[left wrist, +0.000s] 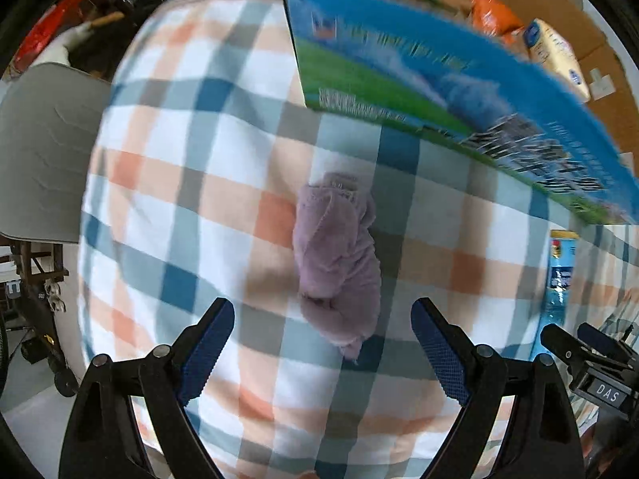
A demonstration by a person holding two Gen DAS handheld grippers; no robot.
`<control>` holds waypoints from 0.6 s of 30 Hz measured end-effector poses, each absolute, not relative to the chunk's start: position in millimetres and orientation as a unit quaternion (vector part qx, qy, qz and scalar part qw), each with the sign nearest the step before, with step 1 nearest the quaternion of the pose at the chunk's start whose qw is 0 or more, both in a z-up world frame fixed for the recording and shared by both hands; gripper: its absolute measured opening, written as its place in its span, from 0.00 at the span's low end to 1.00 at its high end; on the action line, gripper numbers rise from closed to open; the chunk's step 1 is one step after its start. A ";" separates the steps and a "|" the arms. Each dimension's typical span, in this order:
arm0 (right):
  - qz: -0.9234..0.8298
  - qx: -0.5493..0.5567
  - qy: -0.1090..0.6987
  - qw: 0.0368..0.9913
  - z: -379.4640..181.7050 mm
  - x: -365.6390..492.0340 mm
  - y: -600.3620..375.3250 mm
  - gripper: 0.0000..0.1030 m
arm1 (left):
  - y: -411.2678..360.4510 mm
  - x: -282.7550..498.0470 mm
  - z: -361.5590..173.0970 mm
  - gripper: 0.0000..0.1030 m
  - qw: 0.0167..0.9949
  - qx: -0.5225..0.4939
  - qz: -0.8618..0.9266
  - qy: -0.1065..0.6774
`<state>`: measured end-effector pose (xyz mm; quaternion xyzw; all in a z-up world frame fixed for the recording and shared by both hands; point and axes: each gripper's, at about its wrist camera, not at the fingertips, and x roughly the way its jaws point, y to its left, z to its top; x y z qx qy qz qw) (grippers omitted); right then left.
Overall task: Organize soft objects
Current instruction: 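Grasp the pink sock with the left tool while the right tool grasps the blue Nestle tube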
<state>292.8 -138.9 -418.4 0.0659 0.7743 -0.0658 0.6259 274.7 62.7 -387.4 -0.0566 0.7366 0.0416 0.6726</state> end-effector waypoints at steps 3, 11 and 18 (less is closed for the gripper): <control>-0.073 0.067 0.781 0.617 -430.7 291.9 -140.2 0.88 | 62.3 279.4 -402.6 0.88 0.664 -0.052 0.049 0.744; -0.077 0.069 0.794 0.599 -446.7 286.2 -141.2 0.77 | 54.2 281.3 -427.1 0.76 0.656 -0.036 0.036 0.753; -0.070 0.065 0.802 0.589 -453.5 271.4 -137.0 0.42 | 43.4 271.0 -426.7 0.41 0.660 -0.023 0.032 0.750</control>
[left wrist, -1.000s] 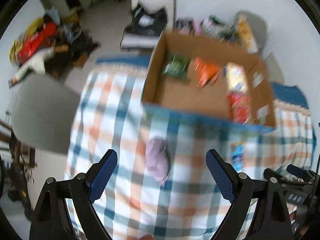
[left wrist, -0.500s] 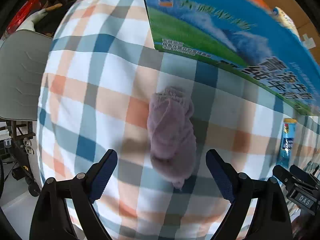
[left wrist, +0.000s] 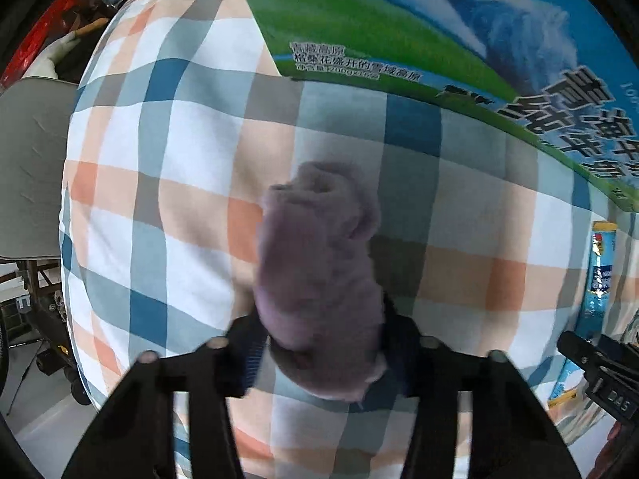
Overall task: Organize soft objects
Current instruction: 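Grasp the pink sock with the left tool while the right tool grasps the blue Nestle tube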
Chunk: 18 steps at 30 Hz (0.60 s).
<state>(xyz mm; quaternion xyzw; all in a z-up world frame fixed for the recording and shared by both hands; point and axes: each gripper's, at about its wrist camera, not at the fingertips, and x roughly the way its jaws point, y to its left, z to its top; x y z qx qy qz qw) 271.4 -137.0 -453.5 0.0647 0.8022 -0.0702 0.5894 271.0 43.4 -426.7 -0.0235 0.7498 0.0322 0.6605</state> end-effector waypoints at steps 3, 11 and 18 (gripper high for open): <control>-0.064 0.054 0.804 0.588 -450.9 262.4 -129.1 0.25 | 41.2 263.3 -417.9 0.39 0.661 -0.030 0.029 0.749; -0.046 0.048 0.809 0.584 -443.5 230.2 -112.4 0.20 | 27.8 220.5 -391.4 0.39 0.661 -0.040 0.011 0.749; -0.023 0.054 0.807 0.588 -425.7 204.3 -100.4 0.19 | 10.1 177.9 -379.8 0.39 0.653 -0.046 -0.010 0.756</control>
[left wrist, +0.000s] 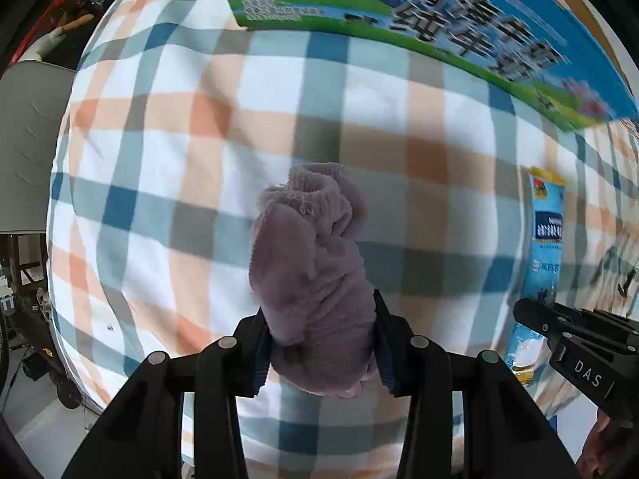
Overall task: Organize soft objects
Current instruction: 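Carry the sock and tube into the box and open both tools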
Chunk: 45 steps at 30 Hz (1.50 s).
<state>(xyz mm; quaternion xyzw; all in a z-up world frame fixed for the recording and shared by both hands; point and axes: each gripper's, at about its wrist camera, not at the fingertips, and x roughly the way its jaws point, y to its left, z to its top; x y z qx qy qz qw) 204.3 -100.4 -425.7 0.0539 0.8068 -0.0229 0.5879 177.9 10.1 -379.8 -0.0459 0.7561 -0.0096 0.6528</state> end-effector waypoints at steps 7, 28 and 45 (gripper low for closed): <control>-0.013 0.046 0.802 0.595 -416.5 198.6 -93.5 0.19 | 4.4 157.2 -375.0 0.39 0.657 -0.041 -0.014 0.753; 0.070 0.072 0.703 0.704 -236.4 358.0 -69.8 0.18 | 16.6 339.8 -201.9 0.39 0.763 -0.036 -0.071 0.641; 0.005 0.075 0.743 0.665 -315.9 483.6 -86.1 0.18 | 4.3 454.6 -295.1 0.38 0.693 -0.010 -0.079 0.716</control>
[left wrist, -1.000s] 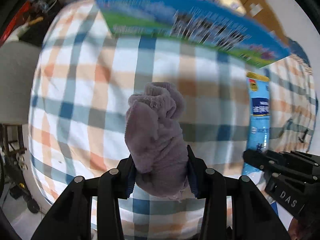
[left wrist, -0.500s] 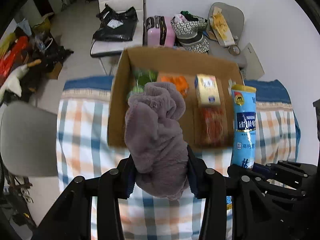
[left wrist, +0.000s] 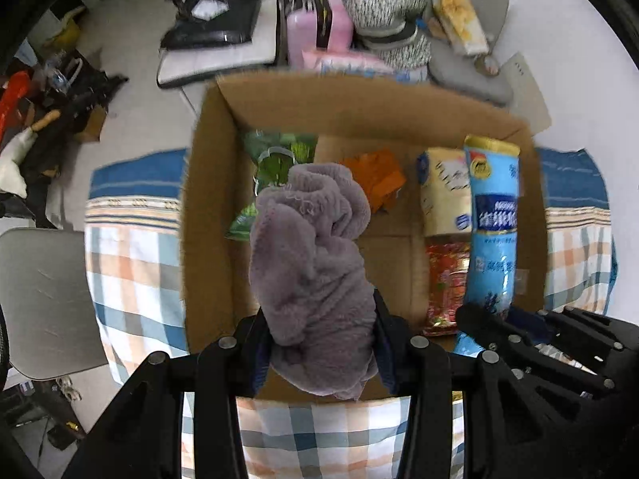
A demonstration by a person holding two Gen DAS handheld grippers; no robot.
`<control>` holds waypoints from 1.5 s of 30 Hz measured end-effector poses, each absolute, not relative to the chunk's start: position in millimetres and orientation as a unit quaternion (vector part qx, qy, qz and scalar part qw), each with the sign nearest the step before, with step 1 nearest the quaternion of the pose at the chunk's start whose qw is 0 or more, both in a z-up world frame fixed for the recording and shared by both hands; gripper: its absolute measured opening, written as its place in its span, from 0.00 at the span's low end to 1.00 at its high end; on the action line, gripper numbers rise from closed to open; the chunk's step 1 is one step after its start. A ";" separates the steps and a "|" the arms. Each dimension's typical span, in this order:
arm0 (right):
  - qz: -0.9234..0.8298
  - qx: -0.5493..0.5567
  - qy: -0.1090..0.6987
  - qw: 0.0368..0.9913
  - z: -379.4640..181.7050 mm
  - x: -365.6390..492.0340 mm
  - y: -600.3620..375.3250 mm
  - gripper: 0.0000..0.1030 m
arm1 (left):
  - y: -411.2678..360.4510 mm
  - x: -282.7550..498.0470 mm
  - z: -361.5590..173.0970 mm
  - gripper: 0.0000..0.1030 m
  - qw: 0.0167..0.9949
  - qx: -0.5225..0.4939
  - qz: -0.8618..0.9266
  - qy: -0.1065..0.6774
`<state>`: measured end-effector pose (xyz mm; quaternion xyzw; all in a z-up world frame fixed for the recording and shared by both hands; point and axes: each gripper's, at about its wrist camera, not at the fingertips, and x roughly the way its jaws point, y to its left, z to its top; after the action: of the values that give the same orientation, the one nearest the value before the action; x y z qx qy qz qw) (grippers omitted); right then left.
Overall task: Organize soft objects
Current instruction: 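Carry the sock and tube into the box and open both tools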
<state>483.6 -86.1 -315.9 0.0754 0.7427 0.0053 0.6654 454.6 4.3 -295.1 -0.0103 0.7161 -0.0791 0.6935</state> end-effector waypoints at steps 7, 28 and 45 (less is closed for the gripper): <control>-0.007 0.077 0.764 0.640 -362.4 494.5 -90.9 0.19 | 5.9 464.3 -337.1 0.39 0.662 -0.012 -0.073 0.746; -0.023 0.043 0.771 0.635 -372.0 500.9 -92.4 0.64 | 9.4 467.6 -335.8 0.67 0.667 -0.015 -0.042 0.744; -0.063 0.019 0.734 0.676 -329.9 469.9 -110.1 0.96 | 16.5 431.9 -284.7 0.87 0.732 -0.006 -0.019 0.681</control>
<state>469.9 -110.1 -329.9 0.0189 0.7343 -0.0633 0.6756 431.9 16.5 -284.7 -0.0063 0.6810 -0.0190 0.7320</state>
